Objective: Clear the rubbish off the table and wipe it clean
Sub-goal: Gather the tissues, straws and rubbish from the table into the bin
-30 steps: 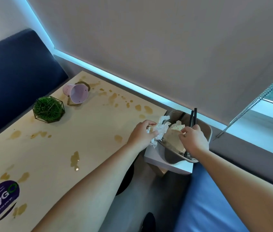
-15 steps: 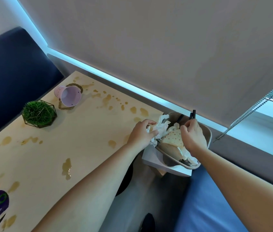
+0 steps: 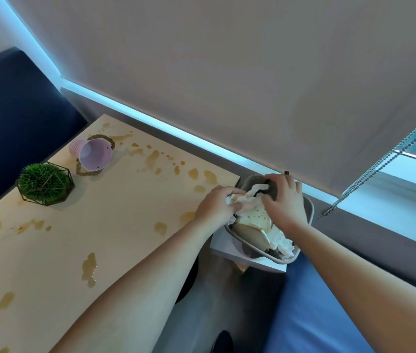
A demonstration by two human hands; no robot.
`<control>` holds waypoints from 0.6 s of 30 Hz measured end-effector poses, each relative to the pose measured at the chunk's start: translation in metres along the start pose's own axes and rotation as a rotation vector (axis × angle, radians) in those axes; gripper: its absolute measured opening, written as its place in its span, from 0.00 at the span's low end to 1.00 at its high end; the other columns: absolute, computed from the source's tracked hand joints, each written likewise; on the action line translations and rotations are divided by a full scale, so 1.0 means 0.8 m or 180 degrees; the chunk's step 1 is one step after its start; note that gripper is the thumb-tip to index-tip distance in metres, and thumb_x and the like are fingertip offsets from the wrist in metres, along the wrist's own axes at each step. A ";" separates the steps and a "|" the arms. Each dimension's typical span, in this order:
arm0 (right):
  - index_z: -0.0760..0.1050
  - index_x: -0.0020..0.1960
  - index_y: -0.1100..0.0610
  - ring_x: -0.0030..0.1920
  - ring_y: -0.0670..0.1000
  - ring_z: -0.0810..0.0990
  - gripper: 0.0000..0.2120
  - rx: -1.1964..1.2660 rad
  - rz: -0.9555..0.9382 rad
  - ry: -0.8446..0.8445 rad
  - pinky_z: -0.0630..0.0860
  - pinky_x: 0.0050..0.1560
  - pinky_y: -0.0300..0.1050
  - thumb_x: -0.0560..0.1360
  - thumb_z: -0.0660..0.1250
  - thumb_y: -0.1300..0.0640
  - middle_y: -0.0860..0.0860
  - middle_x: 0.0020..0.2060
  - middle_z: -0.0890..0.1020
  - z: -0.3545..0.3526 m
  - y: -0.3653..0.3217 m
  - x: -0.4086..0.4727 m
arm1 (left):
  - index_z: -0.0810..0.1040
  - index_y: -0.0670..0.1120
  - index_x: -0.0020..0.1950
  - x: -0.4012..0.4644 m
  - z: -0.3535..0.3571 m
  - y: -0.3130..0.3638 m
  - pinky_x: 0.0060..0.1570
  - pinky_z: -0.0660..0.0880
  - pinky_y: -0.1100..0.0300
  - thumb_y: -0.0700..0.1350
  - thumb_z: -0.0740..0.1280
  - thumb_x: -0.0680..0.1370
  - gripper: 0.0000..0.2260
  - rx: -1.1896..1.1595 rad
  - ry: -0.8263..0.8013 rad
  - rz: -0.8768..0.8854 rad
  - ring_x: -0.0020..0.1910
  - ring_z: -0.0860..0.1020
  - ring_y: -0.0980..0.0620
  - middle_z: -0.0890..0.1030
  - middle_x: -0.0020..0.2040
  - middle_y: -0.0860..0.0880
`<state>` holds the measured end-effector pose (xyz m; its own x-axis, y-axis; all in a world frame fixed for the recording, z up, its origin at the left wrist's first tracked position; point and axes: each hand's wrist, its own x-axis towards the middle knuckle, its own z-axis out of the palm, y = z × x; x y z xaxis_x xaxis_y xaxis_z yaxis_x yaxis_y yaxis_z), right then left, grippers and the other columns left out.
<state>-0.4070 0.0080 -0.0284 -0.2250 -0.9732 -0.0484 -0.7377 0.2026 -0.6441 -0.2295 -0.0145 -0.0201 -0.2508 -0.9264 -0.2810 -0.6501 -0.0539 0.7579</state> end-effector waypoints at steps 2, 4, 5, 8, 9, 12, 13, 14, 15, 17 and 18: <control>0.68 0.69 0.49 0.66 0.51 0.63 0.25 0.0190 -0.0438 -0.0292 0.63 0.63 0.44 0.72 0.64 0.56 0.47 0.65 0.71 0.003 -0.011 -0.009 | 0.79 0.58 0.58 0.005 0.005 0.006 0.50 0.73 0.62 0.48 0.70 0.77 0.11 -0.0017 0.0006 -0.0012 0.56 0.76 0.52 0.75 0.57 0.53; 0.67 0.70 0.50 0.65 0.49 0.66 0.25 0.0316 -0.0481 -0.0678 0.66 0.61 0.42 0.73 0.65 0.56 0.47 0.64 0.72 0.012 -0.014 -0.016 | 0.79 0.57 0.57 0.009 0.011 0.012 0.43 0.71 0.67 0.46 0.69 0.77 0.10 -0.0045 0.0058 -0.0062 0.54 0.77 0.52 0.76 0.57 0.53; 0.68 0.68 0.50 0.62 0.48 0.70 0.23 0.0494 -0.0338 -0.0753 0.68 0.57 0.40 0.74 0.65 0.56 0.47 0.62 0.74 0.016 -0.014 -0.019 | 0.79 0.57 0.57 0.011 0.015 0.014 0.42 0.70 0.68 0.45 0.69 0.77 0.10 -0.0056 0.0100 -0.0085 0.54 0.77 0.52 0.76 0.58 0.53; 0.69 0.59 0.49 0.49 0.44 0.76 0.13 0.1072 0.0112 -0.0519 0.69 0.41 0.31 0.77 0.68 0.55 0.46 0.53 0.77 0.017 -0.015 -0.020 | 0.77 0.56 0.58 0.015 0.021 0.019 0.42 0.70 0.69 0.42 0.67 0.78 0.12 -0.0141 0.0211 -0.0137 0.55 0.76 0.53 0.76 0.59 0.53; 0.69 0.57 0.49 0.48 0.44 0.76 0.12 0.1109 0.0129 -0.0420 0.68 0.39 0.32 0.77 0.68 0.56 0.46 0.52 0.77 0.015 -0.015 -0.017 | 0.76 0.54 0.60 0.016 0.023 0.021 0.41 0.69 0.70 0.40 0.67 0.78 0.13 -0.0200 0.0243 -0.0167 0.55 0.75 0.54 0.76 0.60 0.53; 0.71 0.54 0.50 0.45 0.46 0.76 0.09 0.1026 0.0072 -0.0223 0.69 0.39 0.37 0.77 0.67 0.59 0.48 0.53 0.76 0.008 -0.009 -0.006 | 0.71 0.49 0.66 0.018 0.024 0.027 0.40 0.66 0.74 0.38 0.68 0.77 0.18 -0.0460 0.0358 -0.0274 0.56 0.73 0.55 0.74 0.62 0.51; 0.72 0.54 0.50 0.45 0.47 0.75 0.09 0.0909 0.0061 -0.0173 0.69 0.39 0.39 0.77 0.66 0.61 0.49 0.54 0.76 0.005 -0.005 -0.002 | 0.70 0.49 0.66 0.018 0.025 0.028 0.41 0.66 0.74 0.39 0.68 0.77 0.19 -0.0512 0.0334 -0.0286 0.56 0.73 0.55 0.74 0.62 0.50; 0.73 0.55 0.50 0.44 0.49 0.75 0.10 0.0776 0.0047 -0.0127 0.68 0.38 0.40 0.77 0.65 0.62 0.49 0.54 0.74 0.002 -0.001 0.003 | 0.70 0.49 0.67 0.018 0.026 0.027 0.44 0.66 0.73 0.40 0.68 0.78 0.19 -0.0508 0.0290 -0.0282 0.57 0.74 0.54 0.74 0.63 0.51; 0.73 0.55 0.51 0.42 0.50 0.75 0.11 0.0641 0.0032 -0.0077 0.68 0.36 0.40 0.77 0.63 0.65 0.50 0.55 0.73 -0.001 0.002 0.007 | 0.70 0.49 0.67 0.018 0.026 0.026 0.47 0.67 0.70 0.41 0.67 0.78 0.18 -0.0445 0.0245 -0.0272 0.58 0.74 0.54 0.74 0.63 0.51; 0.73 0.57 0.53 0.40 0.52 0.74 0.14 0.0348 -0.0041 0.0065 0.67 0.33 0.41 0.77 0.59 0.67 0.51 0.56 0.71 -0.004 0.009 0.013 | 0.70 0.51 0.67 0.016 0.024 0.021 0.51 0.68 0.66 0.41 0.65 0.79 0.17 -0.0283 0.0211 -0.0268 0.59 0.74 0.54 0.73 0.65 0.52; 0.74 0.58 0.55 0.44 0.54 0.75 0.15 0.0133 -0.0098 0.0119 0.68 0.34 0.42 0.77 0.58 0.68 0.52 0.57 0.71 -0.003 0.013 0.015 | 0.71 0.52 0.67 0.015 0.023 0.018 0.53 0.69 0.65 0.41 0.64 0.80 0.17 -0.0234 0.0235 -0.0273 0.61 0.74 0.54 0.73 0.65 0.52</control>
<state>-0.4186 -0.0010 -0.0337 -0.2268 -0.9739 0.0000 -0.7176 0.1671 -0.6762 -0.2547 -0.0198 -0.0236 -0.1414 -0.9419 -0.3046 -0.6120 -0.1587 0.7748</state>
